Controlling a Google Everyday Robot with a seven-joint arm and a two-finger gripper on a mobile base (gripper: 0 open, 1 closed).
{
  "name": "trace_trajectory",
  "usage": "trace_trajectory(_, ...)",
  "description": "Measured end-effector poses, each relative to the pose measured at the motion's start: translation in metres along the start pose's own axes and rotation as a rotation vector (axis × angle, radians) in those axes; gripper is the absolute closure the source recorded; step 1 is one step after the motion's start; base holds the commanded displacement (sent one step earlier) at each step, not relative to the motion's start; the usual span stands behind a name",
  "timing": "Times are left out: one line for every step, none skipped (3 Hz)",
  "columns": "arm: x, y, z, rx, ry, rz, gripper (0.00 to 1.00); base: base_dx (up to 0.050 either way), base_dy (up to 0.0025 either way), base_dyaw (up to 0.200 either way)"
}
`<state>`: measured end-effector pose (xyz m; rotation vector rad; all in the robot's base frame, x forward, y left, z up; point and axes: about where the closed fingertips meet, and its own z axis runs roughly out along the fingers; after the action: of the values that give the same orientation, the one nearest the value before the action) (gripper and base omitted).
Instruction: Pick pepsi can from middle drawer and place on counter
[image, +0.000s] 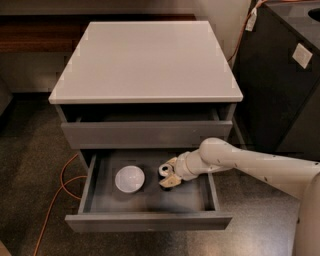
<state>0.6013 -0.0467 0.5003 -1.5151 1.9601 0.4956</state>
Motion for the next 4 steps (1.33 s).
trace_trajectory(-0.03,0.02,-0.008,-0.034,-0.009,-0.075,1.0,0.0,0.0,0.0)
trace_trajectory(-0.056,0.033,-0.021,-0.047,-0.037,-0.141,1.0,0.0,0.0,0.0)
trace_trajectory(-0.081,0.042,-0.039,-0.044,-0.065,-0.204,1.0,0.0,0.0,0.0)
trace_trajectory(-0.107,0.051,-0.055,-0.029,-0.085,-0.273,1.0,0.0,0.0,0.0)
